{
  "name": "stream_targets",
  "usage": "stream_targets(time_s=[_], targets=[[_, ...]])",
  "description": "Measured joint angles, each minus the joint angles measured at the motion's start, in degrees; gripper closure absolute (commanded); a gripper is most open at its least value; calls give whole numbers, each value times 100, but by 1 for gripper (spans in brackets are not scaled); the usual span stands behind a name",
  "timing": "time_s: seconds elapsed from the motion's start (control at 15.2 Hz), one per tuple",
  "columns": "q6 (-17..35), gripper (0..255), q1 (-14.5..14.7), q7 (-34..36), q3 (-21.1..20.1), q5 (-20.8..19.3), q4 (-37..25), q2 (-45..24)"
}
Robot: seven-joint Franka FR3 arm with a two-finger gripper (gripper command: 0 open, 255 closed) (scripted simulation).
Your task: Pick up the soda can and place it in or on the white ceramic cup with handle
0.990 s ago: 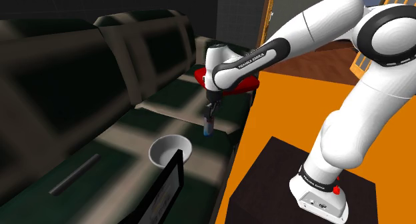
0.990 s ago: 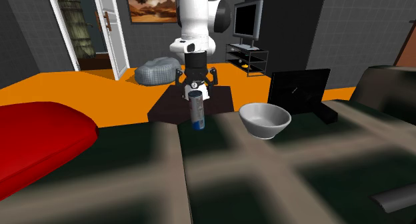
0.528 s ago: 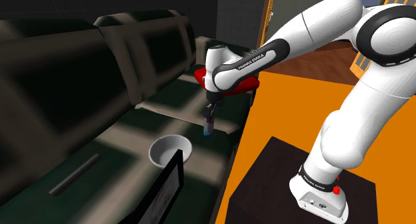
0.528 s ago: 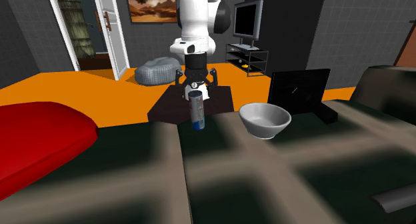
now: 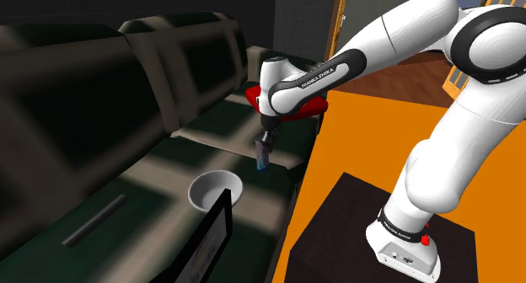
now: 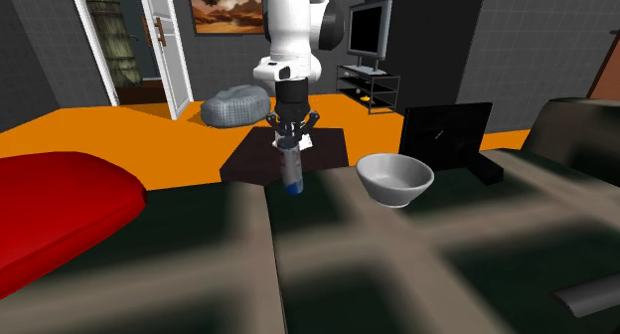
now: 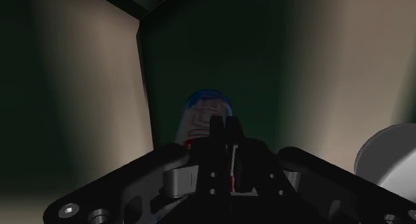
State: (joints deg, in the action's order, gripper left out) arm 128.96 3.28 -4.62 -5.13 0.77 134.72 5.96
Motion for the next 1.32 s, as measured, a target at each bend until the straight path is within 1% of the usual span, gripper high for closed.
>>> stream_targets(time_s=[0.07,0.13,0.2,0.26,0.33,0.59,0.66,0.79,1.12,1.32], targets=[[0,255,0,0,0,0,-1,1],[1,0,0,0,0,0,-4,4],[1,0,0,0,0,0,-4,5],[-135,0,-16,-52,28,45,-164,-68],[-342,0,-40,-125,67,118,-373,-149],[-1446,0,-171,-393,229,418,-1652,-728],[-1539,0,-189,-426,247,450,-1774,-807],[-1521,0,-199,-453,254,479,-1784,-877],[-1201,0,-188,-469,244,500,-1578,-1007],[-1149,0,-184,-468,241,503,-1540,-1020]])
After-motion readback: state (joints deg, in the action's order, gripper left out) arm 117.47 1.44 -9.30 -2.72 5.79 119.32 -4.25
